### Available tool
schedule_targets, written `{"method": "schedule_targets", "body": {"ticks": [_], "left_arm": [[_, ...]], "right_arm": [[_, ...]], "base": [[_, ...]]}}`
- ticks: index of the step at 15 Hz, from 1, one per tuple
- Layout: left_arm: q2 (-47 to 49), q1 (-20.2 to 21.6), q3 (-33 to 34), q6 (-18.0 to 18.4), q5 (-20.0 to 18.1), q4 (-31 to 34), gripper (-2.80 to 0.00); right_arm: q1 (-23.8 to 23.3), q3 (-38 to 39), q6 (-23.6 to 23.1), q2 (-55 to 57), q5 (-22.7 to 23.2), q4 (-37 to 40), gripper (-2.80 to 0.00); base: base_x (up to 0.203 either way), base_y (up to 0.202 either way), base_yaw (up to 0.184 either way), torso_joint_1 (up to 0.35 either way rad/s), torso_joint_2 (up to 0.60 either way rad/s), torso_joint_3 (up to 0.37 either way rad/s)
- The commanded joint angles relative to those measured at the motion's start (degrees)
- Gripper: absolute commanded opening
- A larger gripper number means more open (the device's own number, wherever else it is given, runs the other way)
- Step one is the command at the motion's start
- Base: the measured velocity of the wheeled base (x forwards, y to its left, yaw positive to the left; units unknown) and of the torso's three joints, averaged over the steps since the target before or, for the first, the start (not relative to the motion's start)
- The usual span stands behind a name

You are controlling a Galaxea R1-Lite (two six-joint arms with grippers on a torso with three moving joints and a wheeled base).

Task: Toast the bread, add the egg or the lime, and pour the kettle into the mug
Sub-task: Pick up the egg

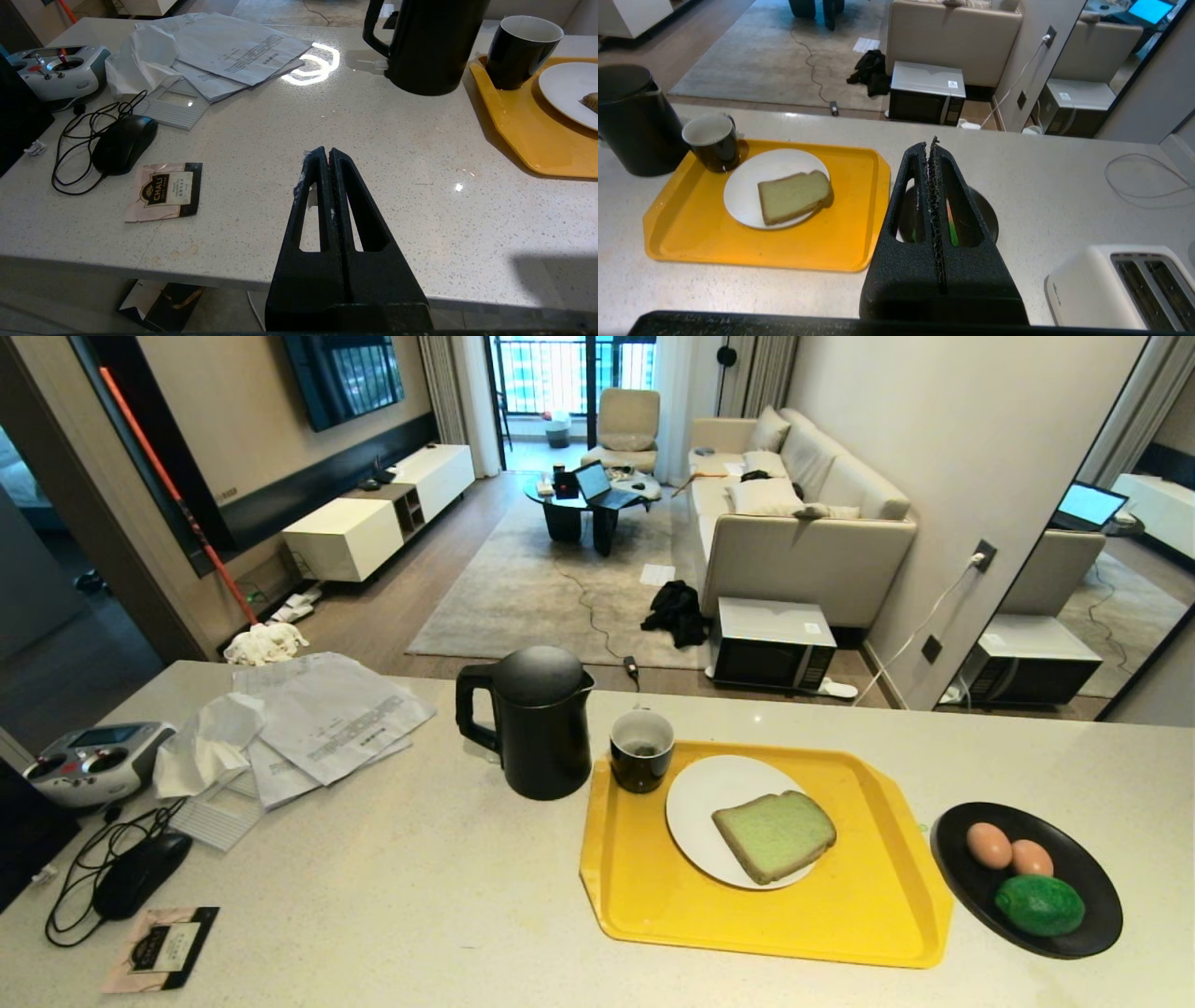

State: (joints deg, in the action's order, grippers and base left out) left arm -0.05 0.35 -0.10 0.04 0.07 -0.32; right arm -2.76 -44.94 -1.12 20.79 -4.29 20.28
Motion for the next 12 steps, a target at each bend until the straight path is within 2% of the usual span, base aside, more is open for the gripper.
{"method": "schedule_targets", "body": {"ticks": [1, 4, 7, 9, 12], "left_arm": [[0.05, 0.08, 0.01, -0.04, 0.01, -0.03, -2.8], [-0.04, 0.05, 0.01, -0.04, 0.01, -0.03, -2.8], [-0.04, 0.0, 0.01, -0.04, 0.01, -0.03, -2.8], [-0.04, 0.07, 0.01, -0.04, 0.01, -0.03, -2.8], [-0.04, 0.08, 0.01, -0.04, 0.01, -0.03, -2.8]], "right_arm": [[-0.04, 2.29, -0.22, -4.94, -0.22, 2.81, -2.8], [0.68, 3.41, -0.18, -7.21, -0.64, 3.08, -2.8], [2.17, 7.97, -1.89, -12.77, -0.59, 3.47, -2.8], [2.55, 13.29, -2.33, -19.56, -0.07, 5.39, -2.8], [2.74, 21.73, -0.78, -20.78, 0.65, 3.89, -2.8]], "base": [[0.0, 0.0, 0.0, 0.0, 0.0, 0.0], [0.0, 0.0, 0.0, 0.0, 0.0, 0.0], [0.0, 0.0, 0.0, 0.0, 0.0, 0.0], [0.0, 0.0, 0.0, 0.0, 0.0, 0.0], [0.0, 0.0, 0.0, 0.0, 0.0, 0.0]]}}
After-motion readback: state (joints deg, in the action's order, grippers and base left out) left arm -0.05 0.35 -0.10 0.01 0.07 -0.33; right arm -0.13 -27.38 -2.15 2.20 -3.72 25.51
